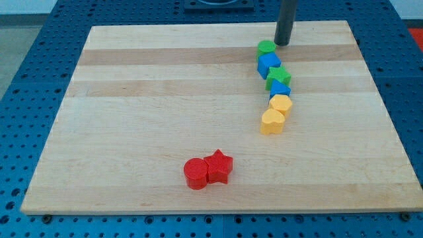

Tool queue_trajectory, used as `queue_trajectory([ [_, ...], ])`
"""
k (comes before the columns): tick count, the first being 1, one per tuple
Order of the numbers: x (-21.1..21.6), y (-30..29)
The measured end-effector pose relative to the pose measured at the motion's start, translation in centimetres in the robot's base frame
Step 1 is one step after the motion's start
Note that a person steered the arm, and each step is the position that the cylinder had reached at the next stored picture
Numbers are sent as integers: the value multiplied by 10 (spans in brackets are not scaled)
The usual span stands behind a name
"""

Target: Put the green circle on the left side of cube

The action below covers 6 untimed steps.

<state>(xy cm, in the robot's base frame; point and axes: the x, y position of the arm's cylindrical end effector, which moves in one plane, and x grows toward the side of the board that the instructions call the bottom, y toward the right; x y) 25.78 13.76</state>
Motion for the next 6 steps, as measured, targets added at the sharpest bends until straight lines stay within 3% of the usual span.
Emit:
queue_trajectory([
  [3,17,-9],
  [6,48,-59],
])
